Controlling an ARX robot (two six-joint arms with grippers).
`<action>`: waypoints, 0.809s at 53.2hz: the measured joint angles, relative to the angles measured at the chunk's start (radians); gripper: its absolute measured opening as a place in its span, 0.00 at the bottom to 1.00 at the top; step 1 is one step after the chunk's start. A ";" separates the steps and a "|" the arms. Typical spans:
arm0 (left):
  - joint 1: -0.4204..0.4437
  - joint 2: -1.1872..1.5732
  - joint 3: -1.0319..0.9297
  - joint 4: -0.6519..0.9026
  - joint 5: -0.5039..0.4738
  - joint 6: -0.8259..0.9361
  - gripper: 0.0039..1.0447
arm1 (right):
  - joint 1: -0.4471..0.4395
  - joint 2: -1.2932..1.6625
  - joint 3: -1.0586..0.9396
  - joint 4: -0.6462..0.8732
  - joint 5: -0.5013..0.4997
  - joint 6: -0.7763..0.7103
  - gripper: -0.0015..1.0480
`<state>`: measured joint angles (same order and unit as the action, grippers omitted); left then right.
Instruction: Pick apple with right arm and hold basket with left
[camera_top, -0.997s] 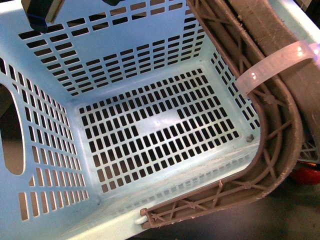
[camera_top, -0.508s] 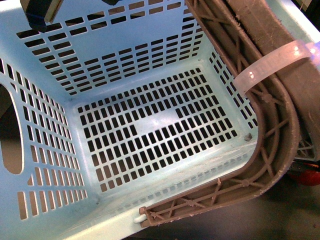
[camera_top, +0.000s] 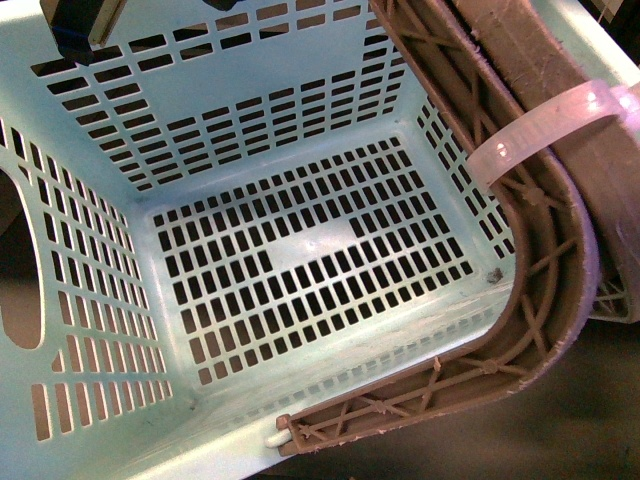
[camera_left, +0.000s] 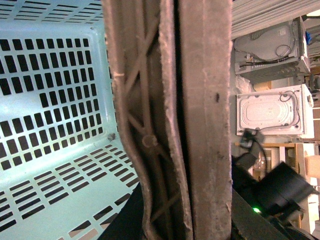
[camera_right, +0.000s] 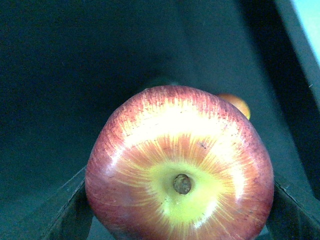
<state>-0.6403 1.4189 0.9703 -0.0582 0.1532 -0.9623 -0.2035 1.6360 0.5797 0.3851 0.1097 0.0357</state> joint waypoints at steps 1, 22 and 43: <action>0.000 0.000 0.000 0.000 0.000 0.000 0.17 | 0.002 -0.023 -0.001 -0.008 -0.004 0.002 0.76; 0.000 0.000 0.000 0.000 -0.001 0.000 0.17 | 0.301 -0.487 0.052 -0.108 0.022 0.171 0.76; 0.000 0.000 0.000 0.000 0.000 0.000 0.17 | 0.602 -0.340 0.010 -0.025 0.060 0.244 0.76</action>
<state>-0.6403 1.4189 0.9703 -0.0582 0.1528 -0.9623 0.3981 1.2961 0.5896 0.3603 0.1696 0.2794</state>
